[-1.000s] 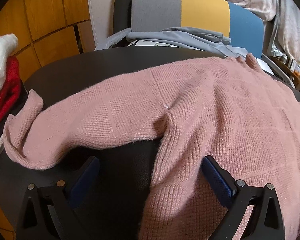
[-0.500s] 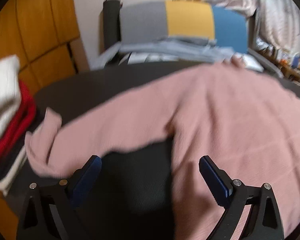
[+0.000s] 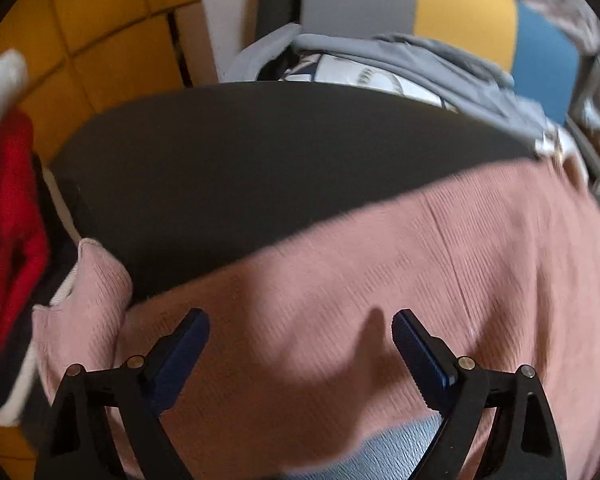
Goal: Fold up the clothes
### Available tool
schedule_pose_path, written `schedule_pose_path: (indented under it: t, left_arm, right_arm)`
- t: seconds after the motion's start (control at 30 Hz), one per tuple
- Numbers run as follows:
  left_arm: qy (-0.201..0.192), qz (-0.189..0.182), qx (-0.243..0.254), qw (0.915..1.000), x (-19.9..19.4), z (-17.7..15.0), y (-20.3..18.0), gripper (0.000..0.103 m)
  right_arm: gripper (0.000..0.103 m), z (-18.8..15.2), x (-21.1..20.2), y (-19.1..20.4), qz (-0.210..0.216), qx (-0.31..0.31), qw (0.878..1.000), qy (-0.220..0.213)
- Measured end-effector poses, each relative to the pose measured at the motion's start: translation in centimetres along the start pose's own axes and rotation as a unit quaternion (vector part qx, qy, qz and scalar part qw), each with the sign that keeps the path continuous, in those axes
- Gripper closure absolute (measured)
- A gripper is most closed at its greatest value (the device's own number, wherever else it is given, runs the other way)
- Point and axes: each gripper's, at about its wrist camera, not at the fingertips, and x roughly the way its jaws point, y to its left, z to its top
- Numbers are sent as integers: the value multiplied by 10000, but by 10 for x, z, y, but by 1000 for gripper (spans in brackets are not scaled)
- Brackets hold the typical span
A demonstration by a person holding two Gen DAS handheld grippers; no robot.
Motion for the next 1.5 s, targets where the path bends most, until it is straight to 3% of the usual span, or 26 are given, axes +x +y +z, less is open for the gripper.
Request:
schedule_pose_path:
  t: [0.13, 0.23, 0.27, 0.3, 0.33, 0.37, 0.4, 0.6, 0.77, 0.87, 0.97, 1.0, 1.07, 1.17, 1.27, 1.4, 1.47, 1.5]
  left_arm:
    - [398, -334, 108, 9986, 26, 20, 7, 8]
    - [394, -177, 915, 9949, 34, 18, -11, 7]
    - [357, -104, 1211, 9919, 36, 16, -17, 10]
    - [307, -104, 1409, 9895, 36, 15, -22, 17]
    - [262, -112, 1504, 9882, 34, 14, -26, 41]
    - [232, -71, 1585, 9871, 32, 16, -29, 73]
    - [201, -30, 1665, 9858, 30, 17, -33, 84]
    - [214, 352, 1848, 9819, 43, 45, -34, 85]
    - [57, 895, 2184, 9717, 56, 56, -44, 73]
    - [-25, 1049, 1951, 9752, 37, 56, -44, 63]
    - [-205, 1184, 1599, 9798, 12, 54, -42, 59]
    - [-397, 1101, 1395, 9833, -3, 49, -42, 55]
    - [-727, 748, 1030, 9892, -29, 35, -46, 30]
    - [-781, 58, 939, 9925, -43, 2, -74, 27]
    - [-544, -322, 1241, 9903, -31, -28, -114, 27]
    - [-510, -49, 1408, 9887, -8, -62, -145, 26]
    - [-703, 289, 1284, 9888, -6, -73, -146, 3]
    - [-710, 304, 1152, 9903, -5, -74, -141, 1]
  right_arm:
    - [68, -6, -2, -6, 112, 199, 9997, -95]
    - [68, -5, -3, -6, 119, 250, 9996, -58]
    - [68, -4, -3, -5, 97, 246, 9996, -46]
    - [68, -4, -2, -5, 70, 248, 9997, -43]
    - [67, -4, -2, -4, 45, 261, 9996, -47]
    - [67, -4, -1, -4, 26, 282, 9996, -55]
    - [67, -3, 0, -4, 9, 305, 9995, -63]
    - [67, 0, 1, -6, -43, 425, 9991, -10]
    - [65, -4, -2, 0, -34, 384, 9992, -116]
    - [65, -3, -3, -1, 2, 335, 9994, -103]
    - [65, -3, -18, -18, 412, 726, 9961, -291]
    - [65, -4, -24, -22, 493, 844, 9943, -432]
    - [65, -4, -31, -30, 570, 961, 9923, -529]
    - [65, 0, -31, -40, 508, 914, 9933, -485]
    - [65, 11, -32, -69, 197, 1067, 9923, -605]
    - [65, 44, -32, -154, -674, 1651, 9812, -742]
    - [65, 63, -31, -208, -1068, 2165, 9673, -779]
    - [62, 72, -27, -229, -1214, 2364, 9616, -690]
